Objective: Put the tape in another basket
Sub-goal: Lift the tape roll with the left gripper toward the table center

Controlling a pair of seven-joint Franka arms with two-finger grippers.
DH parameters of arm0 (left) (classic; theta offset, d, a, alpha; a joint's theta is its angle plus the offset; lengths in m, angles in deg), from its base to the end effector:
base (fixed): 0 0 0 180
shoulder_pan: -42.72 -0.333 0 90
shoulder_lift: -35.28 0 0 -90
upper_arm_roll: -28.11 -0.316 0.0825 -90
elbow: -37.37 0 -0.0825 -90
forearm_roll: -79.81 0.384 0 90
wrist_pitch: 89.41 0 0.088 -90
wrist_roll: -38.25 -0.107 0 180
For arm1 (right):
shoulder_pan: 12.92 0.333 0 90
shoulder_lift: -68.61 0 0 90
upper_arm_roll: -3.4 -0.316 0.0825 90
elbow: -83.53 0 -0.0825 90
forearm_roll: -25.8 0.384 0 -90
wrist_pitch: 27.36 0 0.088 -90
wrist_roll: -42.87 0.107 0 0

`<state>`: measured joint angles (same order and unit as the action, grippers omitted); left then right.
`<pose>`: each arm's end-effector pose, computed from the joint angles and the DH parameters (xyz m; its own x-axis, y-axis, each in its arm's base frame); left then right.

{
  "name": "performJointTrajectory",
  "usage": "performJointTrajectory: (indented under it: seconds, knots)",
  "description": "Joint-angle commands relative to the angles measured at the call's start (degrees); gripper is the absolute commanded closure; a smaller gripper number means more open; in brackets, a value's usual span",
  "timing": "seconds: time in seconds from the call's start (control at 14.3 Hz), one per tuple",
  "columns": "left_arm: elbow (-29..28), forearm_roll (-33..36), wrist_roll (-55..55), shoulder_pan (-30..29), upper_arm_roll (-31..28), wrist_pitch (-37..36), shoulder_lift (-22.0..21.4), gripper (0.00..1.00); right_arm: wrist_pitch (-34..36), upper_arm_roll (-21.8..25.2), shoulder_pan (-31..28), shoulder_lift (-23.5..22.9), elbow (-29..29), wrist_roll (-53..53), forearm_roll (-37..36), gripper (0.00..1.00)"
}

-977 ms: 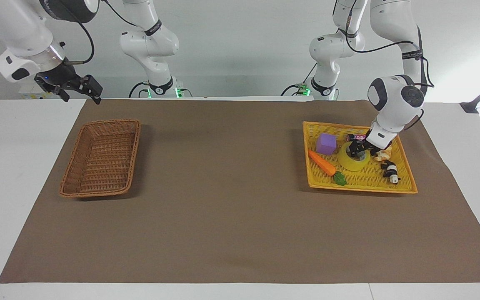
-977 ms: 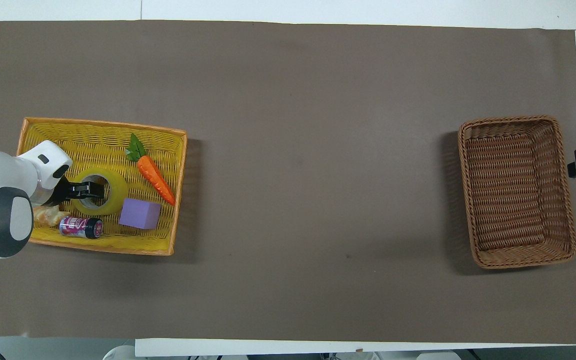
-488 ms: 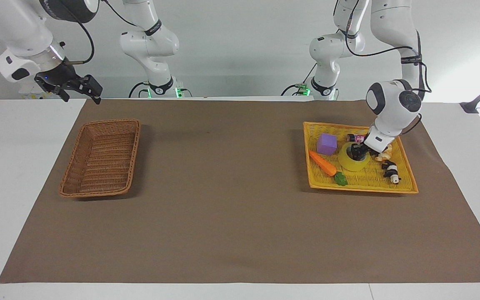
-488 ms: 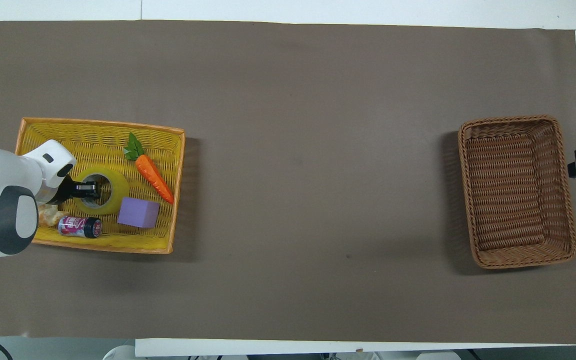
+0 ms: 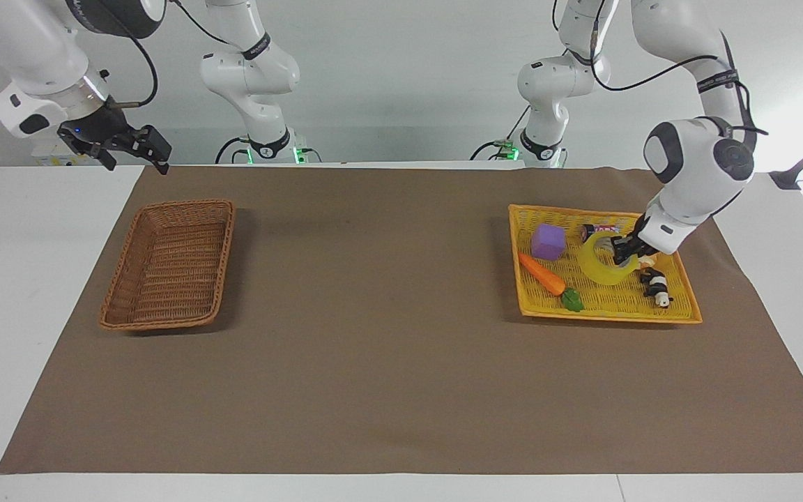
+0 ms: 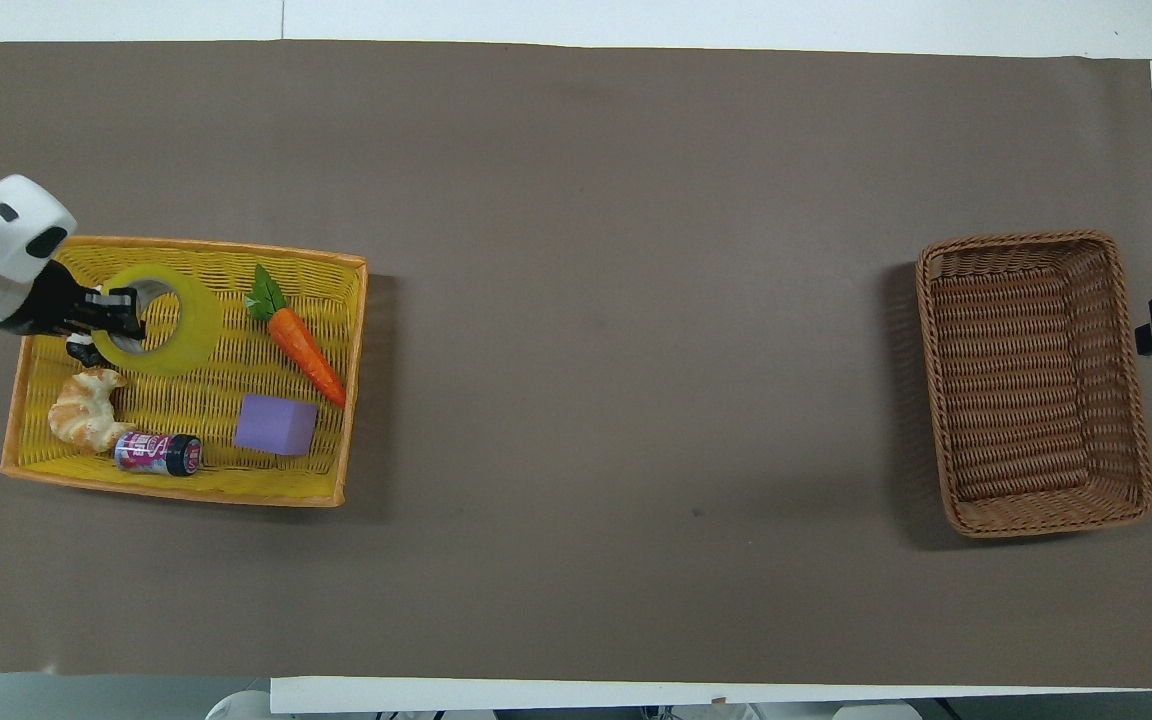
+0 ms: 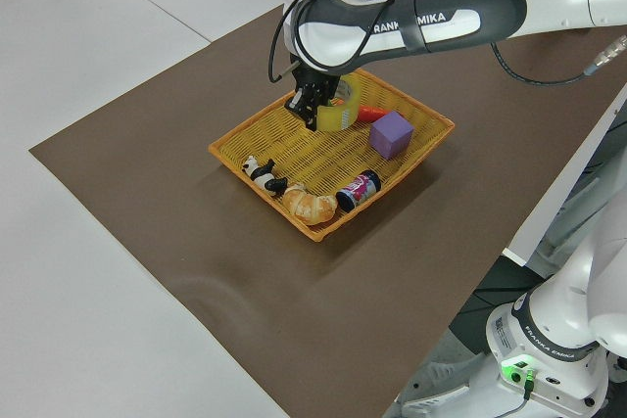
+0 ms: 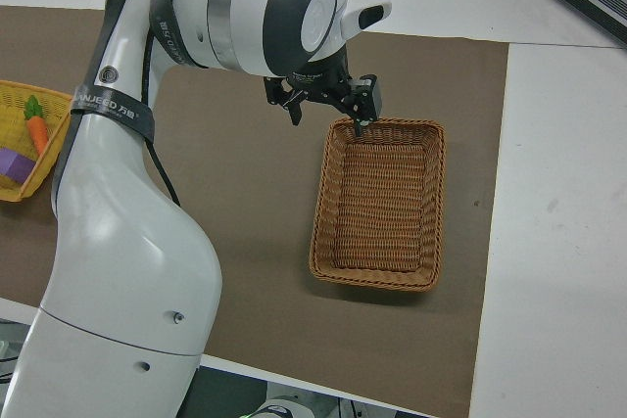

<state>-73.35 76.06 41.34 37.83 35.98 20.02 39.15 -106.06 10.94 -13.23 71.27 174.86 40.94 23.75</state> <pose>0.5642 -0.0329 0.4440 0.9953 0.0232 -0.0937 0.0293 -0.9975 0.0637 0.5123 -0.0768 0.6231 0.9789 -0.1068 -0.1743 -0.1043 -0.9943 0.0238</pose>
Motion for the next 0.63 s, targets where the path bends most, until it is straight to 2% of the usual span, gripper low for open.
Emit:
performJointTrajectory:
  seconds: [0.0, 0.28, 0.56]
  knots:
    - [5.77, -4.84, 10.67, 7.14, -0.22, -1.26, 3.60, 1.00, -0.13, -0.24, -0.48, 1.03, 1.13, -1.05, 0.90, 0.00]
    - [6.82, -19.86, 16.22, 17.08, -0.22, 4.38, 3.78, 1.00, -0.13, -0.24, -0.48, 1.03, 1.13, -1.05, 0.90, 0.00]
    - [7.88, -21.56, 20.02, 23.25, -0.22, 5.43, 3.78, 1.00, -0.13, -0.15, -0.48, 1.03, 1.13, -1.05, 0.90, 0.00]
